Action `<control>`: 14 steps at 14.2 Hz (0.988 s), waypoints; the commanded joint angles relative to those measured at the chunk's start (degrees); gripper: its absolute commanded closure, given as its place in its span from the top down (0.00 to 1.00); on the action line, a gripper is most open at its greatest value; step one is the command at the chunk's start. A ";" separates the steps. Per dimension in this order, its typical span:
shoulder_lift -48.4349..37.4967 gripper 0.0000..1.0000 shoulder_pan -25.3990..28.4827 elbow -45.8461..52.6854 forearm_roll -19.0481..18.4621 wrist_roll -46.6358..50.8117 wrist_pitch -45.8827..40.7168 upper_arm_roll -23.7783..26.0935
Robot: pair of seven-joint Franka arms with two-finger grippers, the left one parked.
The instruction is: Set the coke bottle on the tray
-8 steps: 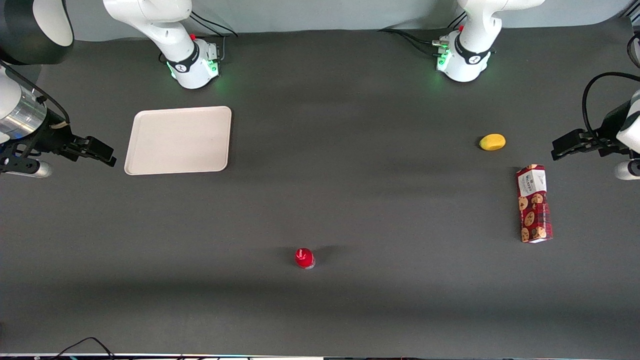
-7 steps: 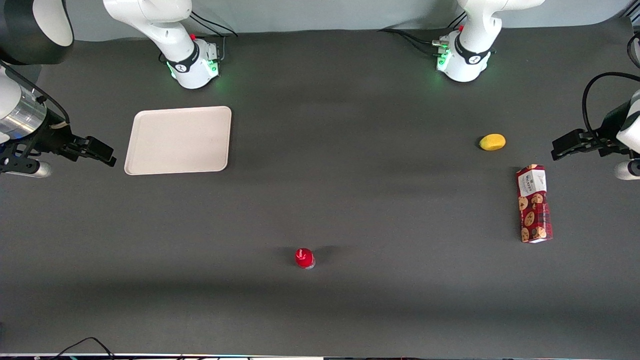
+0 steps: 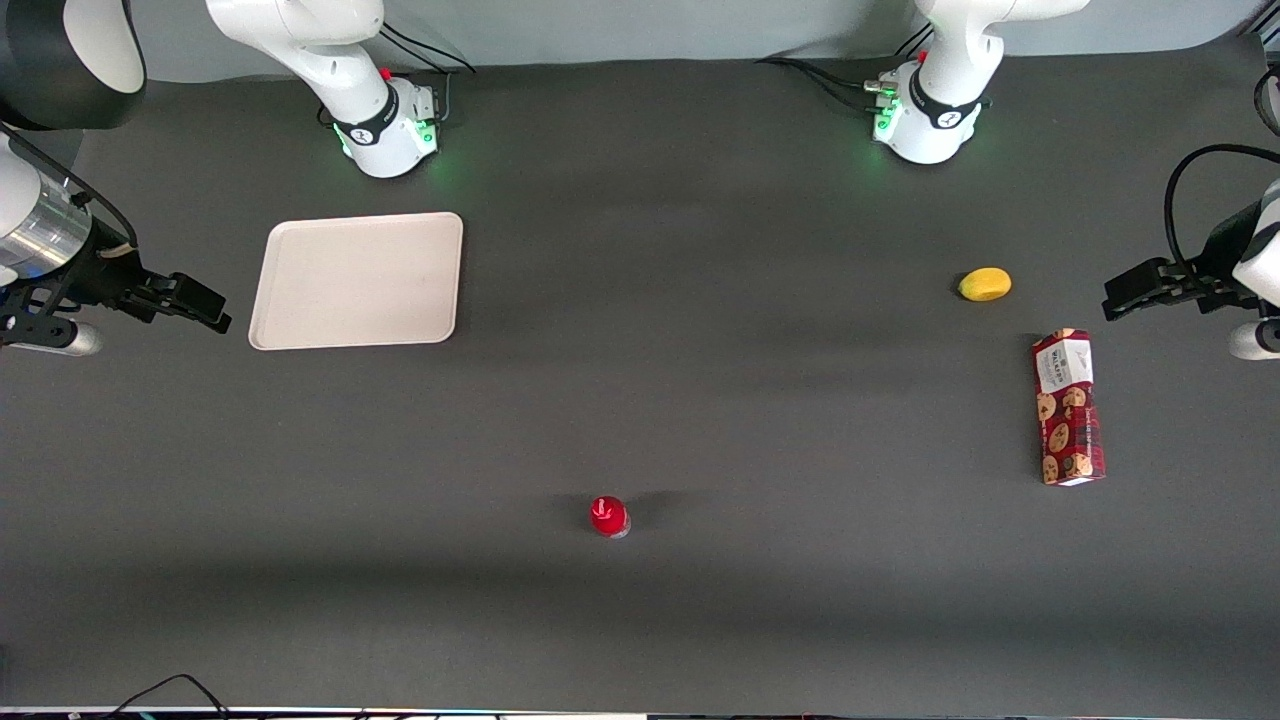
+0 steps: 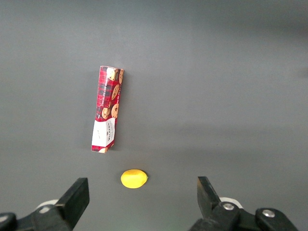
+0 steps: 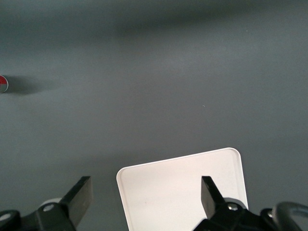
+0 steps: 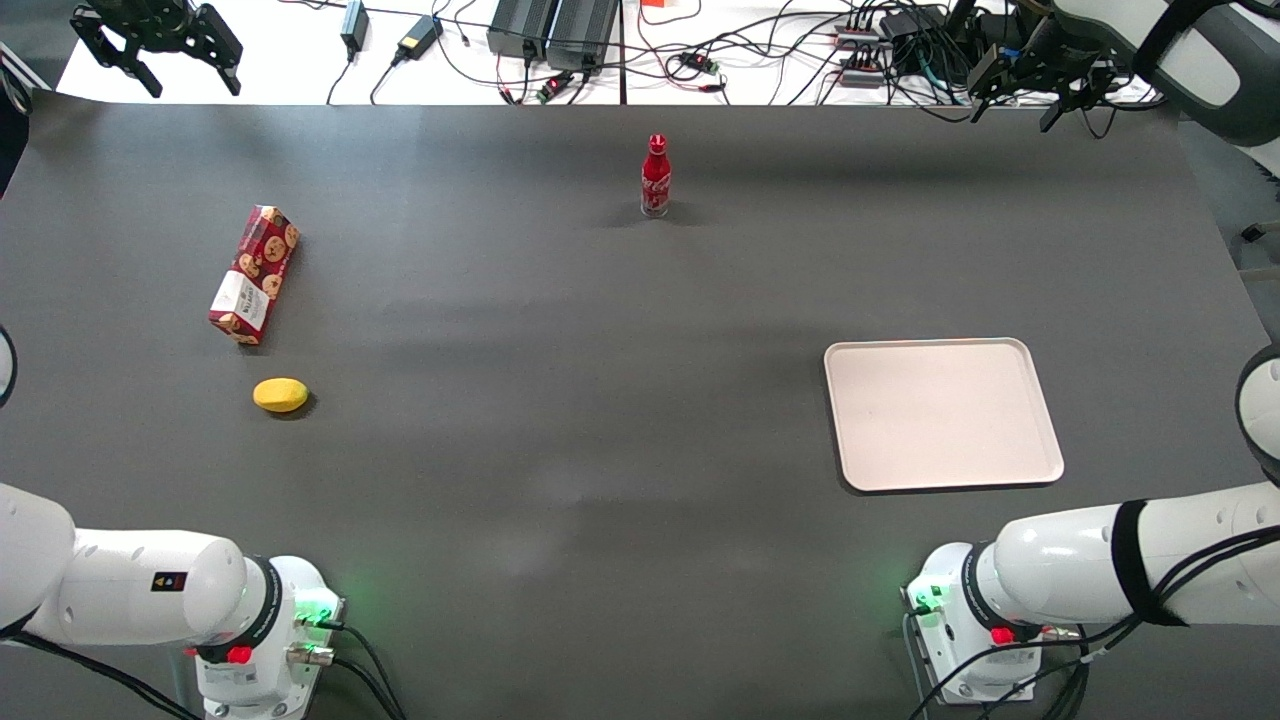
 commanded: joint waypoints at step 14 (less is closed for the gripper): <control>18.89 1.00 24.92 23.01 1.15 7.55 -0.55 0.36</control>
